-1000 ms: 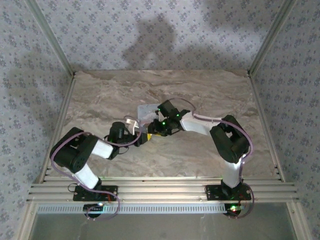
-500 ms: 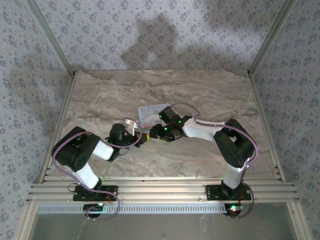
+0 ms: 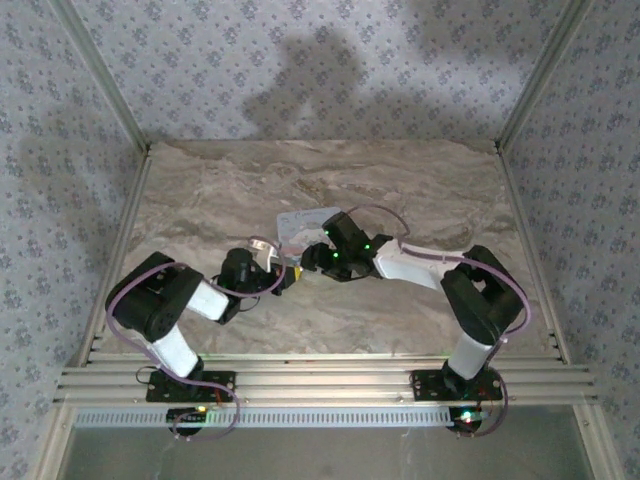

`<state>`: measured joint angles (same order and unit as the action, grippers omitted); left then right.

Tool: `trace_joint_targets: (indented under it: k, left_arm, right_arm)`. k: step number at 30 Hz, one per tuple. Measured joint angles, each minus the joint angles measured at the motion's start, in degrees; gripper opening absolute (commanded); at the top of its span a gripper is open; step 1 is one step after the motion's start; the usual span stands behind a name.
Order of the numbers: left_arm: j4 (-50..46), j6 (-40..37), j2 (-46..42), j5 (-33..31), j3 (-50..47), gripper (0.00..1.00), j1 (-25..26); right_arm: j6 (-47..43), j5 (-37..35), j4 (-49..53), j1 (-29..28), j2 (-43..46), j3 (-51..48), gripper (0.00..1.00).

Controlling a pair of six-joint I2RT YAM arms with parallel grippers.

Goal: Unlock the padlock with the key

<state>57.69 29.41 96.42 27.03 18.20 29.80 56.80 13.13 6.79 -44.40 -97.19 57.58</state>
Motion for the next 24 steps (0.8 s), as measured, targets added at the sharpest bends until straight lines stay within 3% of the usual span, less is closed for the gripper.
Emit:
trace_joint_targets:
  k: [16,24]
  left_arm:
    - [5.9,4.0,5.1,-4.9,-0.2,0.00,4.2]
    - [7.1,5.7,5.1,-5.9,-0.8,0.00,4.5]
  right_arm:
    - [11.0,-4.6,-14.3,-0.8,-1.7,-6.6,0.55]
    - [12.6,-6.6,-16.1,-1.4,-2.2,-6.8,0.53]
